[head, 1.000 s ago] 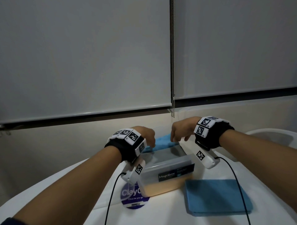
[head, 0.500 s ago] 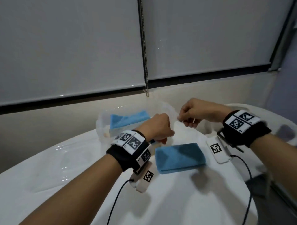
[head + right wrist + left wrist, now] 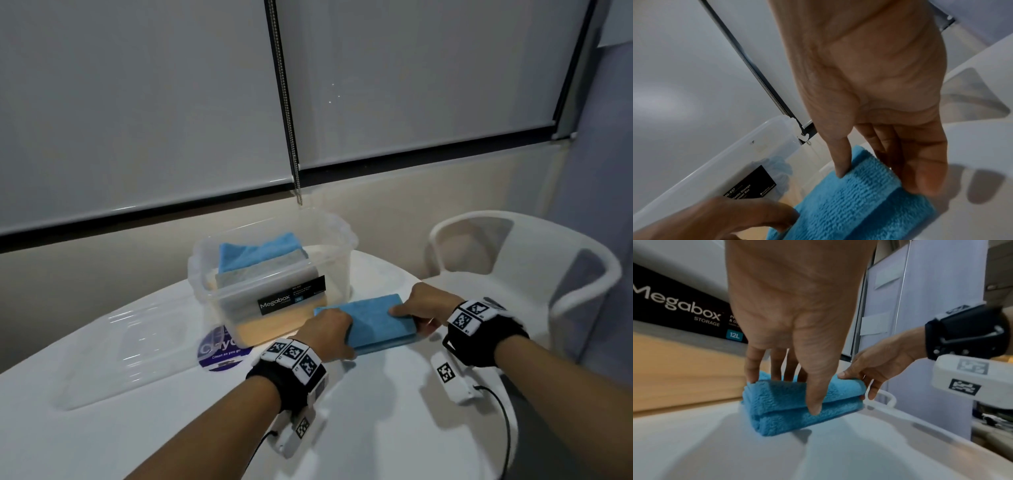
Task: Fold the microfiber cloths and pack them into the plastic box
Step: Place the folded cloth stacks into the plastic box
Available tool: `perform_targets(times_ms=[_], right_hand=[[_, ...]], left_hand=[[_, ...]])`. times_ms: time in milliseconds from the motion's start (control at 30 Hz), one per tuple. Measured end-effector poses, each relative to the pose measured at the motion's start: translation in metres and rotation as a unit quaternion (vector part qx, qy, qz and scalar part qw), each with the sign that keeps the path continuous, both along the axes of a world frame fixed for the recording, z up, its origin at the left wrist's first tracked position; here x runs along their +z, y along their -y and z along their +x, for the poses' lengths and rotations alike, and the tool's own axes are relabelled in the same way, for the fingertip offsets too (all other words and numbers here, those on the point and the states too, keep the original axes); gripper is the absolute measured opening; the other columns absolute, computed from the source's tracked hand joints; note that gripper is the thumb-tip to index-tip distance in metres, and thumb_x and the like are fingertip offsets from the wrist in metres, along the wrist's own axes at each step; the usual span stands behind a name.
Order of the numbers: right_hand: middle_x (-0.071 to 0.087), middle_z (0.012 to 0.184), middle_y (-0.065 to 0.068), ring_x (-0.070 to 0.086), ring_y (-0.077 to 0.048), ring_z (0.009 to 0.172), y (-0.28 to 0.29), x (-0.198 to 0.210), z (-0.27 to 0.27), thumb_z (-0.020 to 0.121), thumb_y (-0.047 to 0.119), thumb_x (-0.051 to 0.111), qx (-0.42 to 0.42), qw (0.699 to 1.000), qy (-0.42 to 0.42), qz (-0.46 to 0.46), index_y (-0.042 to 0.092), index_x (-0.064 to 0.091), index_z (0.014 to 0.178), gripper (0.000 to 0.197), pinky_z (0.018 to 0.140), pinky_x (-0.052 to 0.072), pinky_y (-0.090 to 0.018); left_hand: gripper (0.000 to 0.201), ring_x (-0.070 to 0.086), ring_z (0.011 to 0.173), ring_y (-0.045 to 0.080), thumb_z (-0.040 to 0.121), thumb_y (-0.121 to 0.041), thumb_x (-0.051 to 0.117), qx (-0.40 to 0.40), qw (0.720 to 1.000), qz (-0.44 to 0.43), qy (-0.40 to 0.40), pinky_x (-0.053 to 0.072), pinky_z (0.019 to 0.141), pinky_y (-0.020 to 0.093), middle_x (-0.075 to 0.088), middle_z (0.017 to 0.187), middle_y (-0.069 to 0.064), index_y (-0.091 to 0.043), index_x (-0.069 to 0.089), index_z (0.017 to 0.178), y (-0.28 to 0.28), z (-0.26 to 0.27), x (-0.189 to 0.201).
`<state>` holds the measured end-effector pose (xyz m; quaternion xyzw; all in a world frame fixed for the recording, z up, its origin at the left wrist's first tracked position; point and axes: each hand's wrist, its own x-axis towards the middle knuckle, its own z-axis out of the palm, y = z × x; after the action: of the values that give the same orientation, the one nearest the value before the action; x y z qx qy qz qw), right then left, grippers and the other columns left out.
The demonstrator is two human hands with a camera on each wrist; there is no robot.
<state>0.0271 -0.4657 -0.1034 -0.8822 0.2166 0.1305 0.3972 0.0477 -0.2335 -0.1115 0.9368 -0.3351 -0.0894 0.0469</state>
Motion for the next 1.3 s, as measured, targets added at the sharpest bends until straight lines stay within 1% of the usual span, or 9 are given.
perform_targets(times_ms=[133, 400, 567, 667, 867, 967, 1067, 1200, 1300], right_hand=[[0.062, 0.077, -0.014, 0.061, -0.025, 0.062, -0.009, -0.004, -0.004, 0.081, 0.031, 0.081, -0.021, 1.0, 0.007, 0.009, 0.004, 0.053, 0.091, 0.04, 0.057, 0.059, -0.037], [0.06, 0.068, -0.017, 0.057, -0.028, 0.051, -0.01, 0.005, 0.005, 0.085, 0.032, 0.074, -0.033, 0.999, 0.007, -0.015, 0.001, 0.052, 0.094, 0.039, 0.049, 0.047, -0.032], [0.061, 0.102, -0.021, 0.069, -0.036, 0.062, -0.013, 0.013, 0.002, 0.09, 0.033, 0.073, -0.098, 0.959, -0.048, 0.263, 0.002, 0.055, 0.112, 0.042, 0.05, 0.06, -0.039], [0.058, 0.124, -0.025, 0.068, -0.04, 0.092, -0.016, 0.02, 0.004, 0.09, 0.006, 0.071, -0.125, 0.929, 0.035, 0.346, -0.006, 0.05, 0.125, 0.043, 0.054, 0.062, -0.04], [0.068, 0.112, -0.024, 0.068, -0.027, 0.085, -0.026, 0.086, 0.004, 0.087, -0.006, 0.067, -0.073, 0.929, 0.172, 0.319, -0.006, 0.06, 0.117, 0.03, 0.054, 0.058, -0.03], [0.07, 0.102, -0.017, 0.068, -0.023, 0.08, -0.039, 0.132, 0.003, 0.086, -0.004, 0.068, -0.025, 0.934, 0.228, 0.275, 0.0, 0.062, 0.118, 0.033, 0.056, 0.059, -0.032], [0.071, 0.102, -0.015, 0.068, -0.022, 0.081, -0.053, 0.173, 0.001, 0.085, -0.002, 0.07, 0.024, 0.931, 0.256, 0.26, 0.005, 0.062, 0.116, 0.033, 0.061, 0.059, -0.034], [0.071, 0.101, -0.01, 0.067, -0.016, 0.079, -0.067, 0.212, 0.004, 0.087, 0.001, 0.069, 0.074, 0.922, 0.275, 0.263, 0.006, 0.063, 0.12, 0.034, 0.058, 0.057, -0.029], [0.073, 0.098, -0.003, 0.067, -0.012, 0.078, -0.075, 0.231, 0.011, 0.089, 0.004, 0.067, 0.093, 0.91, 0.286, 0.284, 0.008, 0.064, 0.123, 0.034, 0.064, 0.055, -0.028]], left_hand=[[0.023, 0.061, 0.104, 0.032, 0.081, -0.015, 0.062, 0.005, 0.999, -0.005, 0.042, 0.051, 0.084, 0.039, 0.064, 0.11, 0.011, -0.012, 0.063, 0.103, 0.001, 0.003, -0.008], [0.015, 0.064, 0.088, 0.035, 0.096, -0.022, 0.047, 0.026, 0.996, -0.072, 0.055, 0.054, 0.076, 0.042, 0.064, 0.098, 0.014, -0.012, 0.057, 0.099, 0.0, 0.017, -0.003], [0.022, 0.059, 0.091, 0.029, 0.103, -0.027, 0.041, -0.009, 0.98, -0.178, 0.089, 0.05, 0.08, 0.044, 0.062, 0.101, 0.009, -0.015, 0.057, 0.112, -0.001, 0.02, 0.01], [0.025, 0.057, 0.097, 0.026, 0.101, -0.017, 0.046, -0.021, 0.968, -0.243, 0.056, 0.047, 0.088, 0.038, 0.06, 0.109, 0.009, -0.014, 0.06, 0.121, -0.005, 0.019, 0.012], [0.055, 0.06, 0.104, 0.023, 0.077, 0.008, 0.045, 0.044, 0.946, -0.315, -0.063, 0.051, 0.092, 0.033, 0.066, 0.116, 0.009, -0.016, 0.068, 0.122, -0.018, 0.009, 0.028], [0.048, 0.056, 0.084, 0.025, 0.081, 0.009, 0.038, 0.138, 0.849, -0.462, -0.216, 0.047, 0.071, 0.039, 0.066, 0.099, 0.011, -0.013, 0.07, 0.109, -0.025, 0.001, 0.039], [0.029, 0.066, 0.091, 0.035, 0.103, -0.016, 0.041, 0.204, 0.707, -0.563, -0.377, 0.055, 0.077, 0.045, 0.061, 0.114, 0.02, -0.003, 0.057, 0.124, -0.029, -0.008, 0.05], [0.075, 0.066, 0.105, 0.052, 0.094, -0.068, 0.04, 0.173, 0.535, -0.616, -0.551, 0.056, 0.086, 0.056, 0.055, 0.13, 0.033, -0.007, 0.045, 0.137, -0.034, -0.01, 0.069], [0.087, 0.065, 0.104, 0.053, 0.088, -0.073, 0.045, 0.146, 0.441, -0.67, -0.579, 0.059, 0.081, 0.056, 0.053, 0.128, 0.039, -0.005, 0.038, 0.141, -0.047, -0.008, 0.098]])
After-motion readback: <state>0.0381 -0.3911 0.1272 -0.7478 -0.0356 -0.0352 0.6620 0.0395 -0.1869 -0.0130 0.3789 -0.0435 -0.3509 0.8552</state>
